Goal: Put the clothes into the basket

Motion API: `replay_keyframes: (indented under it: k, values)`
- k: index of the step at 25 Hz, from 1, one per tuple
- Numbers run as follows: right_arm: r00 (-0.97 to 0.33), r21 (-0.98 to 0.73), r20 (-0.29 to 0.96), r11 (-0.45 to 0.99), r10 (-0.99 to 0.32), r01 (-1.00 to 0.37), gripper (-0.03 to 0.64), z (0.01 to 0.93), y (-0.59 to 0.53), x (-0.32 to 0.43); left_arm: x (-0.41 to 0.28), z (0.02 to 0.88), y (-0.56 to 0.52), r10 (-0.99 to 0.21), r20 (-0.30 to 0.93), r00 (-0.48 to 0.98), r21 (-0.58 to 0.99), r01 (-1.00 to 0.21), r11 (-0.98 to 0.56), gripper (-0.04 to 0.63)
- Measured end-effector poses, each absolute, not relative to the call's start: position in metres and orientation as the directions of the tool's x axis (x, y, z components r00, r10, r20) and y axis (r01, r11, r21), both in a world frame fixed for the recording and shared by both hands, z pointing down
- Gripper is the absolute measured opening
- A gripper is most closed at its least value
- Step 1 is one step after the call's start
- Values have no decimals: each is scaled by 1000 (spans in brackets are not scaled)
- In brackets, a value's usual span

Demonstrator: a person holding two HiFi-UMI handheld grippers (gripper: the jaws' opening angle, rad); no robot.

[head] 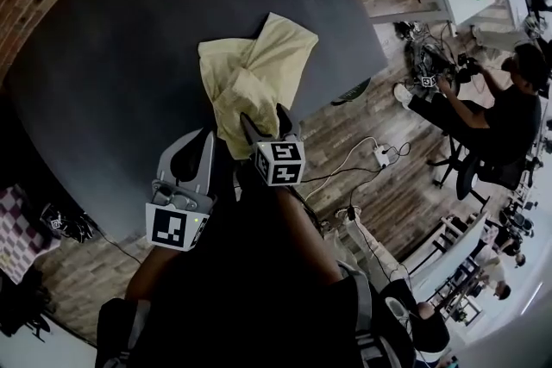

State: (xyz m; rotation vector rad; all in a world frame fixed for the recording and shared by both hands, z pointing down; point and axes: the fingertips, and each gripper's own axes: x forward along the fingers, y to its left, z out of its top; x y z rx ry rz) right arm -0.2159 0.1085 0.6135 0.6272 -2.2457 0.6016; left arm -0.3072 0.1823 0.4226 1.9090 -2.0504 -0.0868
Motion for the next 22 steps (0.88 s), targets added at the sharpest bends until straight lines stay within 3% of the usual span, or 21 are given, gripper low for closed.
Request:
replay_keyframes:
  k: [16,22]
  values:
    - [-430,-188,891,741,-147,-644,377,704,118,-214,-321,446,169,-970,240,-27,293,-951,99,3]
    - [-420,-177,895,748,-148,-640,376,711,111,-223,-326,448,165,-969,245,-27,295,-950,101,3]
